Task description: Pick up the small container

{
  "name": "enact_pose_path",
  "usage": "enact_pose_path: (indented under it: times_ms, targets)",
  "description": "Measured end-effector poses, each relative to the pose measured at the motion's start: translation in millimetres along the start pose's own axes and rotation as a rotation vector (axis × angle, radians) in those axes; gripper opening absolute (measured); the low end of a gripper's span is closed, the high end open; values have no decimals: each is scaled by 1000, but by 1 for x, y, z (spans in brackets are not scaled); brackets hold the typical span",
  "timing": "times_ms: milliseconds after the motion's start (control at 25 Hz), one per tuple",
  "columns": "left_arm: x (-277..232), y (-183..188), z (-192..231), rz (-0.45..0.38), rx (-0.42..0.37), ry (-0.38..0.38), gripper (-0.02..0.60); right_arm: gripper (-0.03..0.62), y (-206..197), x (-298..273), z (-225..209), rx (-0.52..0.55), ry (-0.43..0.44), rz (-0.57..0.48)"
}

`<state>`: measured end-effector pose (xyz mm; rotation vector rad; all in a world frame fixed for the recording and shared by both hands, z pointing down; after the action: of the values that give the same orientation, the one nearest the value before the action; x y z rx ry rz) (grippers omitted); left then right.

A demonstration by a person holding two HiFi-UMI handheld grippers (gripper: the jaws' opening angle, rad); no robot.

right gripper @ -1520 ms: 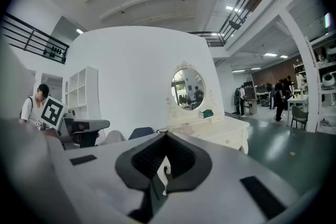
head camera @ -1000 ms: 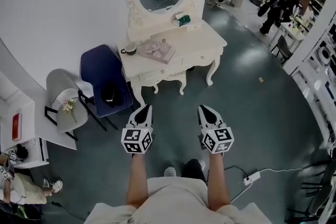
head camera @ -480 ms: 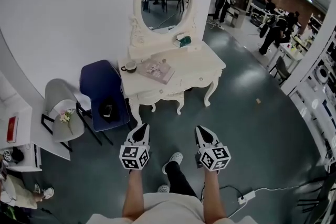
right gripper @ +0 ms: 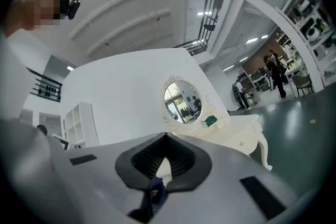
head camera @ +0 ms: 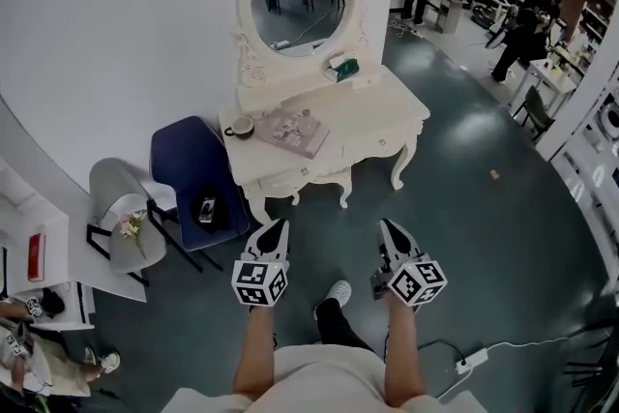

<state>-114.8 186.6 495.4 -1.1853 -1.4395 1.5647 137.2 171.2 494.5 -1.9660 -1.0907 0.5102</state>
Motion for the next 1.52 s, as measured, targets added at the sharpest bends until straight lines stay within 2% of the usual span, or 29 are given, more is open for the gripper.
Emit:
enact_pose_path:
  times_ms: [240,480,600,840,1080,1360,1520]
  targets:
    - [-61,20,15,11,-19,-10,29,14,15,-42,-25,-43,48,41]
    - [-111,38,24,40,-57,-15,29,14,22,-95,-37,98,71,217]
    - [-136,48,35,42,-73,-5,29,14,29,-126,-43,148,85,255]
    - [-192,61,59,32,-88,15,29,14,42,-186,-64,241,106,290]
    - [-240,67,71,34,-91,20,29,14,56,-223,-98,268,96,308]
    - [-267,55,78,50,-70,23,29,14,66,-237,-130,229,46,236]
    - [-281,43,90,67,-58,25,29,14,57,-249,-138,222,36,247]
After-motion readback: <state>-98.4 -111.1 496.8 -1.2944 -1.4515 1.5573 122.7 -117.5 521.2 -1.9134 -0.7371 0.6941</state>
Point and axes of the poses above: the fingertips, and each gripper's own axes: x backward along the fingers, z to its left, y out of its top, the point moved 3 cm from there along x, backward along the fingers, and after that the axes turned 10 degrees about -x, right-handed, at the moved point
